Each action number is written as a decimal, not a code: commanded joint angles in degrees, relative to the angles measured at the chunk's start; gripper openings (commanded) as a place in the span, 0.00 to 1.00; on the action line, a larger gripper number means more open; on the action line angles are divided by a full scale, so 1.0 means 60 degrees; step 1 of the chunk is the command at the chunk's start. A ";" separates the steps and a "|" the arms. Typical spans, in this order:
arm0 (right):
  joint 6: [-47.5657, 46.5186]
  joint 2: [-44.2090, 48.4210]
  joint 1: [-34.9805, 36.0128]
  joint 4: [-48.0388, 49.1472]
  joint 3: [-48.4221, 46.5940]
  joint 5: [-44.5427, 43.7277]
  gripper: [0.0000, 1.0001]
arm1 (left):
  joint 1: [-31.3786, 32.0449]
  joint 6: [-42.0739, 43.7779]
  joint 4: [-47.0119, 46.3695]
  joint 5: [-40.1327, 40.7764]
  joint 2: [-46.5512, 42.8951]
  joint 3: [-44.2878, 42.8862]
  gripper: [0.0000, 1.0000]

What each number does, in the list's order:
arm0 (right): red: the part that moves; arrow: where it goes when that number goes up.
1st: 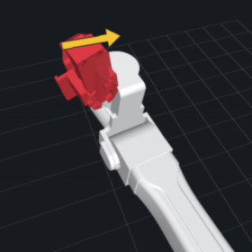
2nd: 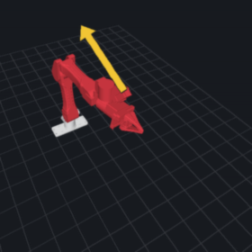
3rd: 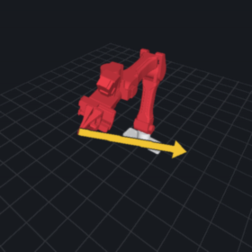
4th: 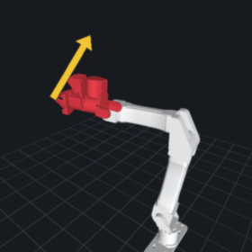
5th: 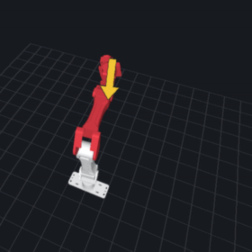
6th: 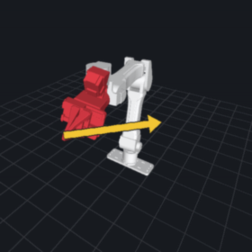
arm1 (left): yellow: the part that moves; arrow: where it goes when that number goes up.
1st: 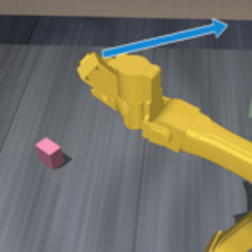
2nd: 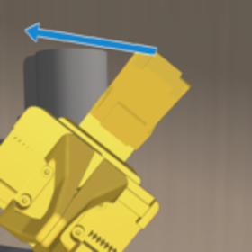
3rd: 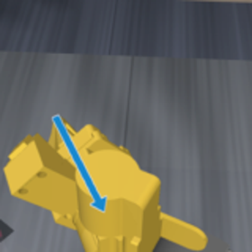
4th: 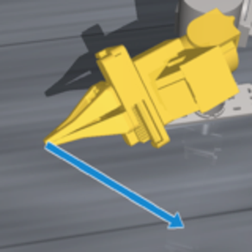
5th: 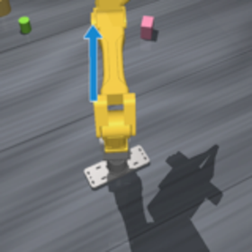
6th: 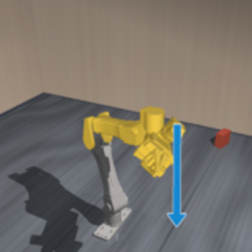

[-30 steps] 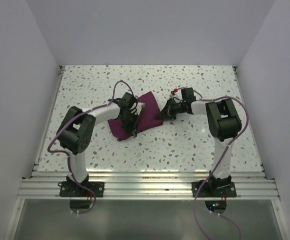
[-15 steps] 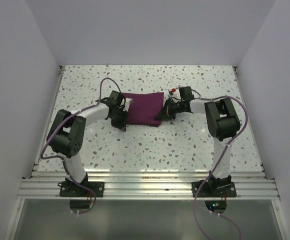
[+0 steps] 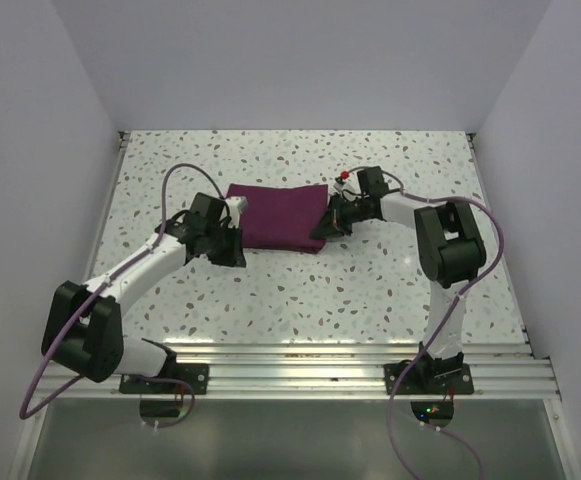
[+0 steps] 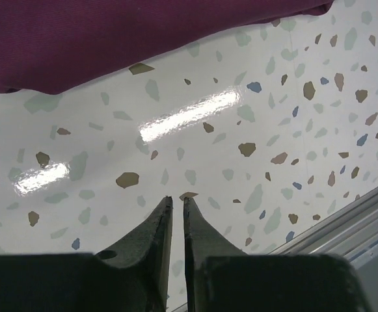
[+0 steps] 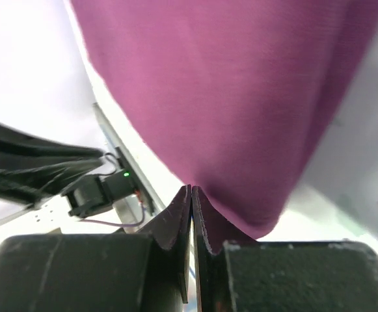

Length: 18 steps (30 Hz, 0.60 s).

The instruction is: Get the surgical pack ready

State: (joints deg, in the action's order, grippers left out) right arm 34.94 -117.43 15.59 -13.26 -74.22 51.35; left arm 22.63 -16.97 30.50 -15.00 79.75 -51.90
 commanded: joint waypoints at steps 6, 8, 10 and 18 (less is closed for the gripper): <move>-0.0973 -0.0453 0.0008 -0.0968 0.0417 -0.1363 0.06 | -0.0051 -0.1257 -0.0498 -0.0296 -0.1000 0.0022 0.18; -0.1149 -0.0352 0.0023 -0.1188 0.0343 -0.1658 0.08 | -0.0095 -0.1593 -0.0819 -0.0502 -0.1321 0.0051 0.19; -0.1413 -0.0074 0.0081 -0.1538 0.0080 -0.2082 0.16 | -0.0110 -0.1828 -0.0996 -0.0590 -0.1658 0.0080 0.22; -0.1810 0.3348 0.1046 -0.4162 0.0937 -0.5422 0.99 | -0.0169 -0.3103 -0.1977 -0.0459 -0.3152 0.1338 0.62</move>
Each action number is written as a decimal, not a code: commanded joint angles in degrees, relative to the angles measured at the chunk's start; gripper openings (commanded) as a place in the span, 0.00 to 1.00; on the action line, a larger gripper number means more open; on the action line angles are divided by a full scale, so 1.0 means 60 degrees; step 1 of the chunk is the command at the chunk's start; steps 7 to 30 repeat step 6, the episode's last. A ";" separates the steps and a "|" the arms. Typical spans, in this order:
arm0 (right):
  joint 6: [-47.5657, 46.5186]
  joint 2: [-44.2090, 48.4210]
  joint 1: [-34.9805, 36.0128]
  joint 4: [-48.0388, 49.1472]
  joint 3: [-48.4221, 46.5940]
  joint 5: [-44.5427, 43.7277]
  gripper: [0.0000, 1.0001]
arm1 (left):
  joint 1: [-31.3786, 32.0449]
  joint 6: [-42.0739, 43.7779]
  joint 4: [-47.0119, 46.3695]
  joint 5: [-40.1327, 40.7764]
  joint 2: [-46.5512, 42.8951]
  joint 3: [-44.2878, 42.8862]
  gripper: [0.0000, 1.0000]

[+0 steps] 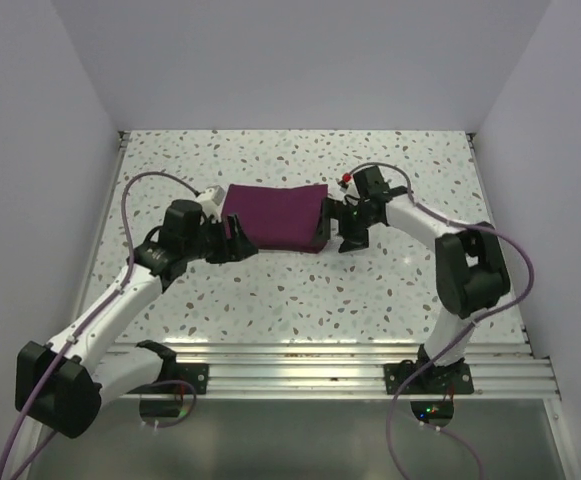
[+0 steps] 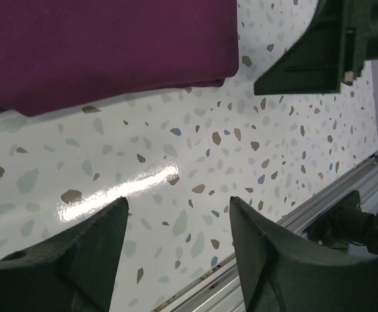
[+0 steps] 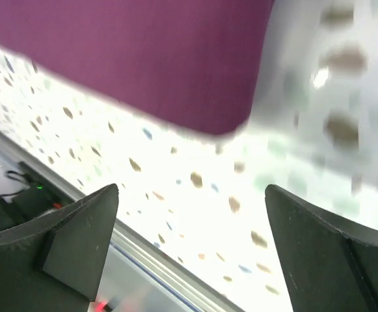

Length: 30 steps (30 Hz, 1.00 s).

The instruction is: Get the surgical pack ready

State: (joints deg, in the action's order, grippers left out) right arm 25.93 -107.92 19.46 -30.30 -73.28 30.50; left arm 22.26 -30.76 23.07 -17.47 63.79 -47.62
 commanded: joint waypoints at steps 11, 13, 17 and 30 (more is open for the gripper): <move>-0.0031 0.4122 0.0477 0.0112 0.3348 -0.2226 0.99 | -0.0574 -0.2151 -0.2436 -0.0952 -0.1797 0.3229 1.00; -0.0031 0.4122 0.0477 0.0112 0.3348 -0.2226 0.99 | -0.0574 -0.2151 -0.2436 -0.0952 -0.1797 0.3229 1.00; -0.0031 0.4122 0.0477 0.0112 0.3348 -0.2226 0.99 | -0.0574 -0.2151 -0.2436 -0.0952 -0.1797 0.3229 1.00; -0.0031 0.4122 0.0477 0.0112 0.3348 -0.2226 0.99 | -0.0574 -0.2151 -0.2436 -0.0952 -0.1797 0.3229 1.00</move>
